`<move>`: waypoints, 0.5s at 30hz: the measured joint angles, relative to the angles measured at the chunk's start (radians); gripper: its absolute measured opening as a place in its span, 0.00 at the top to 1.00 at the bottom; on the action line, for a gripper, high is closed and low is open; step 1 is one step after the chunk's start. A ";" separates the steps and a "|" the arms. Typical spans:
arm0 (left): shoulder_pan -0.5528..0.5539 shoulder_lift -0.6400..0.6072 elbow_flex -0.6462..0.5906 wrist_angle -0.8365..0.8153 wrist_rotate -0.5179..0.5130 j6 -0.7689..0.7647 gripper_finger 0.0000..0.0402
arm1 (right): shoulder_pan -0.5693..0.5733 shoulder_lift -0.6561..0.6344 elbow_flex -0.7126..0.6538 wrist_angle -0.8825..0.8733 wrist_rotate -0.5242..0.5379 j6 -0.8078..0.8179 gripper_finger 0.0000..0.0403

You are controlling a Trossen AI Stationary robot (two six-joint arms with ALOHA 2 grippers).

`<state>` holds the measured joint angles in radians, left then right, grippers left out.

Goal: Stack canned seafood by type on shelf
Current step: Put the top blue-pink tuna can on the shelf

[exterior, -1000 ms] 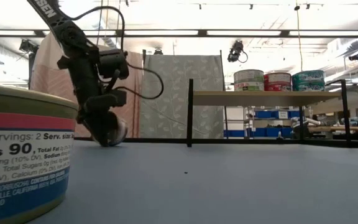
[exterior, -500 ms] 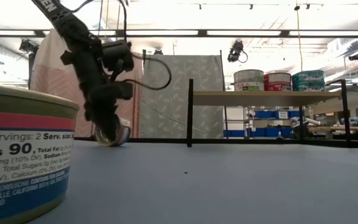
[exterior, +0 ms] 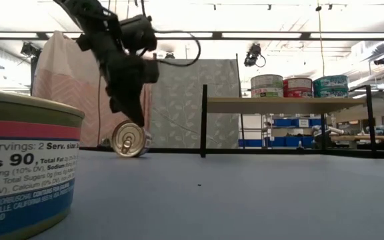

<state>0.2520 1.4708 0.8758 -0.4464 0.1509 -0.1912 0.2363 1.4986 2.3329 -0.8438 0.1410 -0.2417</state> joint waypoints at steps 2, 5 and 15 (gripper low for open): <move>-0.012 0.000 0.026 -0.002 0.032 -0.003 0.92 | 0.000 0.000 0.000 -0.011 0.000 -0.001 0.98; -0.040 0.000 0.087 -0.002 0.042 -0.004 0.90 | 0.000 0.000 0.000 -0.024 0.000 -0.002 0.98; -0.074 -0.002 0.482 -0.001 0.208 0.174 0.64 | 0.000 0.000 0.000 -0.043 -0.004 -0.001 0.98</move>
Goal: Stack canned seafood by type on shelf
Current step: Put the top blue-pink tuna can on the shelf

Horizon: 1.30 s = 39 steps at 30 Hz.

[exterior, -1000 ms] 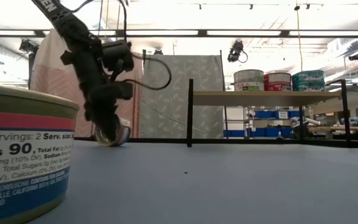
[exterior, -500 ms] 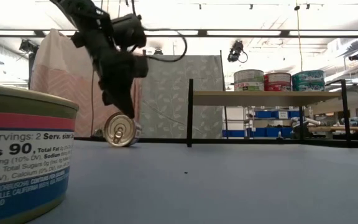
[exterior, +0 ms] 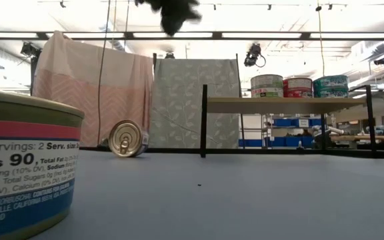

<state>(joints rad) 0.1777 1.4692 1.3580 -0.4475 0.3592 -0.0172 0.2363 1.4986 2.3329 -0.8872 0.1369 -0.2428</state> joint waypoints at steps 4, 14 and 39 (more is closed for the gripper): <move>0.012 0.000 0.141 -0.106 0.025 0.124 0.52 | 0.000 0.000 -0.001 -0.042 -0.007 0.012 0.98; 0.049 0.000 0.317 -0.758 -0.334 0.498 0.46 | 0.000 0.000 -0.027 -0.099 0.008 0.015 0.98; 0.171 0.001 -0.022 -0.709 -0.433 0.619 0.38 | 0.006 0.000 -0.027 -0.119 0.131 0.012 0.98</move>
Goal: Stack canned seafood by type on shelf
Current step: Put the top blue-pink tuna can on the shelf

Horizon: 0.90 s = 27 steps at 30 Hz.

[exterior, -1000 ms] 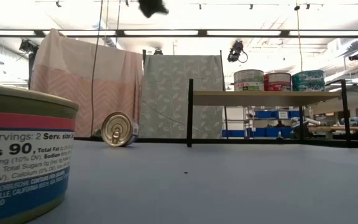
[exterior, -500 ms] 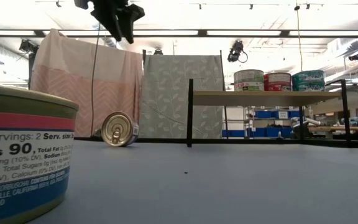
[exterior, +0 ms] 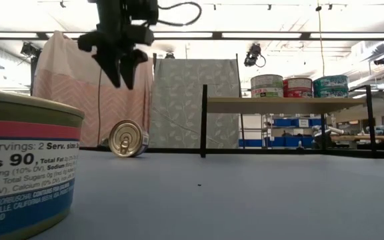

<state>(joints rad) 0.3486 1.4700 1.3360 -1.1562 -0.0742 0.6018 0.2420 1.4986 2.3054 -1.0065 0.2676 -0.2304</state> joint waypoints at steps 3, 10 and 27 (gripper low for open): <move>0.029 0.000 -0.045 0.055 0.000 0.000 0.31 | 0.000 0.000 0.000 -0.002 0.000 0.002 0.98; 0.078 0.016 -0.124 0.200 -0.001 0.000 0.16 | 0.000 -0.003 0.000 -0.002 -0.008 0.015 0.98; 0.100 0.189 -0.131 0.264 0.060 0.045 0.15 | 0.000 -0.003 0.000 -0.002 -0.008 0.053 0.98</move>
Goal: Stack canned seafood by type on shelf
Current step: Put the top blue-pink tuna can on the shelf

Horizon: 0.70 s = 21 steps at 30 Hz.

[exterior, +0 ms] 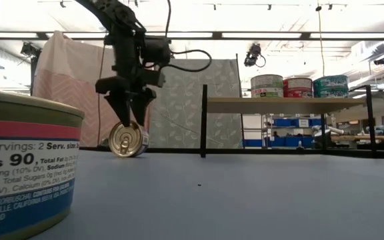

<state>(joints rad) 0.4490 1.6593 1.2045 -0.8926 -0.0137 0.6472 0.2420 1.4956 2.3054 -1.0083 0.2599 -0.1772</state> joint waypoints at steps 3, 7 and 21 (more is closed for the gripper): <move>0.019 0.021 0.000 0.015 0.027 0.000 0.15 | 0.000 0.000 0.000 0.000 0.006 0.000 0.98; 0.038 0.052 0.000 0.008 0.035 0.000 0.15 | 0.000 0.000 0.000 0.000 0.009 0.000 0.98; 0.091 0.091 0.000 0.010 0.106 0.000 0.17 | 0.000 0.000 0.000 0.001 0.011 -0.007 0.98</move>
<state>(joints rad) 0.5400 1.7508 1.2049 -0.8821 0.0921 0.6468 0.2420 1.4956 2.3054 -1.0077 0.2707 -0.1840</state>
